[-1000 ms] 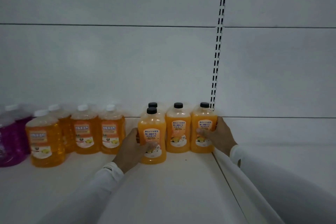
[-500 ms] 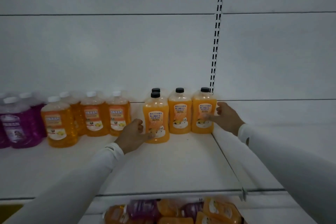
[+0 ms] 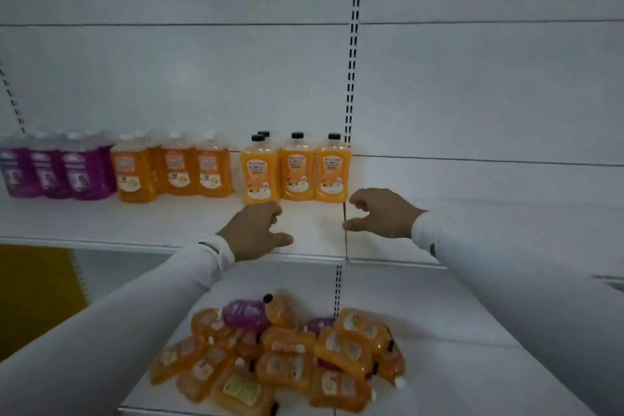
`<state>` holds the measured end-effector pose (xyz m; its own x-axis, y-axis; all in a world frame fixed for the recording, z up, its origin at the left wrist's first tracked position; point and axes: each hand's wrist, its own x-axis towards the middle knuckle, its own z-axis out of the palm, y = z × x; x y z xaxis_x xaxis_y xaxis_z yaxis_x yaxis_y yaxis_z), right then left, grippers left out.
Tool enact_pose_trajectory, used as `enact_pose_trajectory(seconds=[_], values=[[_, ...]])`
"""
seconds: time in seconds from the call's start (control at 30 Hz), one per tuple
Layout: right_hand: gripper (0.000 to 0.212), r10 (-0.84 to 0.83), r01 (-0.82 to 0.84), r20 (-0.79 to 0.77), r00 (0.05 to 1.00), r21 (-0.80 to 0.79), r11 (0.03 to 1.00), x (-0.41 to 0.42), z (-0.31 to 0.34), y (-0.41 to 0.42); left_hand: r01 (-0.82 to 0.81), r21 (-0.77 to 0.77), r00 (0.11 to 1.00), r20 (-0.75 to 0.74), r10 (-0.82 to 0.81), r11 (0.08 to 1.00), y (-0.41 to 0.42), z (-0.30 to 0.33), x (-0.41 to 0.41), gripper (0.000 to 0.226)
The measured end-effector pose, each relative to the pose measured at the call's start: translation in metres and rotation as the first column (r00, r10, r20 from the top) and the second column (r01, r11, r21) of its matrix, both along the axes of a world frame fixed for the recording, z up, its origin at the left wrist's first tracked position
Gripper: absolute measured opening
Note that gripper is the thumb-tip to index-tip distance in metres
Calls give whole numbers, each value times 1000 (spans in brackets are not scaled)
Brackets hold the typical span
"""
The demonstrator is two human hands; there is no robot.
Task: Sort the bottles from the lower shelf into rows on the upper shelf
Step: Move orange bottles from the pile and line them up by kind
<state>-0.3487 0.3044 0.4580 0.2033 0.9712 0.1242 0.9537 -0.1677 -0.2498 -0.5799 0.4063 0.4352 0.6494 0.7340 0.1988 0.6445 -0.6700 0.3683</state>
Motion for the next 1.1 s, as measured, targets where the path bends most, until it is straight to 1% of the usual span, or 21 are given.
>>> enact_pose_trajectory(seconds=[0.1,0.2,0.27,0.33,0.43,0.5,0.63,0.73,0.8,0.93,1.1], values=[[62,99,-99,8,995,-19,995,-13,-16,-39,35,28,999,0,-35,999,-50,-19,3,60],[57,195,-192,33,980,-62,979,-25,-46,-68,61,29,998,-15,-60,998,-85,-45,2,55],[59,238,-233,42,970,-98,968,-31,-74,-80,78,12,996,-52,-78,997,-100,-68,3,52],[59,252,-243,42,967,-153,958,-35,-104,-86,82,-40,990,-114,-86,996,-110,-95,2,49],[56,219,-213,0,976,-235,948,-35,-144,-87,98,-128,974,-191,-121,987,-116,-135,1,38],[55,194,-196,-37,980,-293,936,-33,-164,-84,100,-168,969,-209,-134,981,-114,-156,0,37],[49,148,-164,-71,986,-387,907,-25,-198,-71,96,-215,951,-268,-153,972,-92,-197,-2,52],[46,54,-103,-122,991,-445,889,-15,-229,-60,99,-292,937,-294,-187,951,-71,-223,3,56],[49,-15,-55,-141,990,-482,874,-4,-257,-54,116,-326,919,-324,-226,938,-54,-244,9,57],[48,-129,18,-206,970,-470,882,17,-289,-52,162,-327,896,-346,-278,931,-20,-278,34,54],[54,-210,104,-148,966,-523,846,65,-311,-48,234,-324,828,-428,-362,917,10,-305,81,52]])
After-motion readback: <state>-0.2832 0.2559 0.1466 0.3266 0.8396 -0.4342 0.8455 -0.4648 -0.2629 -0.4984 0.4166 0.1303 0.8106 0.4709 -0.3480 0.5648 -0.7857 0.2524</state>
